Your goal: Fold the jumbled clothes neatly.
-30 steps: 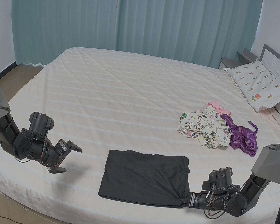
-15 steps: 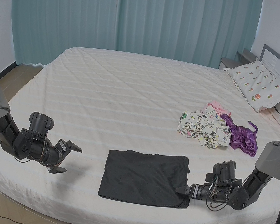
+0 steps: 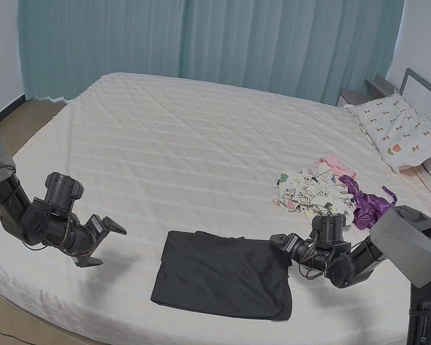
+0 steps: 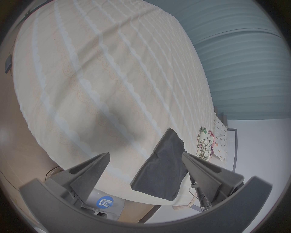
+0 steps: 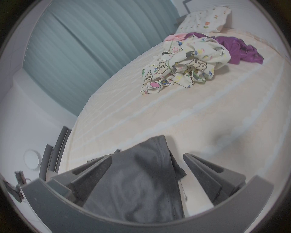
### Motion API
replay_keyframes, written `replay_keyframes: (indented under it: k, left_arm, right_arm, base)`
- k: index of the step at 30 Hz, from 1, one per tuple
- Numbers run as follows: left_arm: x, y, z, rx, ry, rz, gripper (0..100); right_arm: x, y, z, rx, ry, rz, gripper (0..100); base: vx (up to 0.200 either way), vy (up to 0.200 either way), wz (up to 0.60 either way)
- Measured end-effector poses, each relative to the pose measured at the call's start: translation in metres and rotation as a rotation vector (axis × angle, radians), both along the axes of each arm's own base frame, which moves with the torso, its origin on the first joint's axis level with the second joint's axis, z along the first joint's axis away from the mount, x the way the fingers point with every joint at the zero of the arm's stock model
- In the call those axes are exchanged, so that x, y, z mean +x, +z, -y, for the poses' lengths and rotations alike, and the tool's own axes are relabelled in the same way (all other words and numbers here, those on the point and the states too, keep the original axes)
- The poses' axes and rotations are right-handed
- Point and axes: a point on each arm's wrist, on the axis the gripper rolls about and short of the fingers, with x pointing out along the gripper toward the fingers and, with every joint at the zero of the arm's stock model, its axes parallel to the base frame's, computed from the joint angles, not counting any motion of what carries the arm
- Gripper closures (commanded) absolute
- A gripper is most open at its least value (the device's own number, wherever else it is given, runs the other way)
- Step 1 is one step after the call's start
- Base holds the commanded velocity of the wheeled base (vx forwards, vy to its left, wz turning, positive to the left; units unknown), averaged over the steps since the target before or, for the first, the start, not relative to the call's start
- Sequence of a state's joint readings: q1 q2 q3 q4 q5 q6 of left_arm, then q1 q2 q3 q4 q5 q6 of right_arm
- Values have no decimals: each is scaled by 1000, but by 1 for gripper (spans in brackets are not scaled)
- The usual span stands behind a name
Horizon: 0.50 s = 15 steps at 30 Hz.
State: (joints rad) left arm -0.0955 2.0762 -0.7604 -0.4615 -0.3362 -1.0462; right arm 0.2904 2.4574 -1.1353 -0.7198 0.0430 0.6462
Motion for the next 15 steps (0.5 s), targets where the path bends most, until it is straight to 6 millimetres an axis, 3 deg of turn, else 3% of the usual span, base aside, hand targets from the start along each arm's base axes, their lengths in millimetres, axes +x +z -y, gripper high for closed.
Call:
replay_keyframes:
  k: [4,15]
  left_arm:
    - [0,0,0,0,0,0,0]
    - [0,0,0,1,-2,-2,0]
  right_arm:
    - [10,-11,-6,47,-43,-10,100]
    - [24,-14,-5,94,-130,9,100]
  base:
    - [0,0,0]
    - [0,0,0]
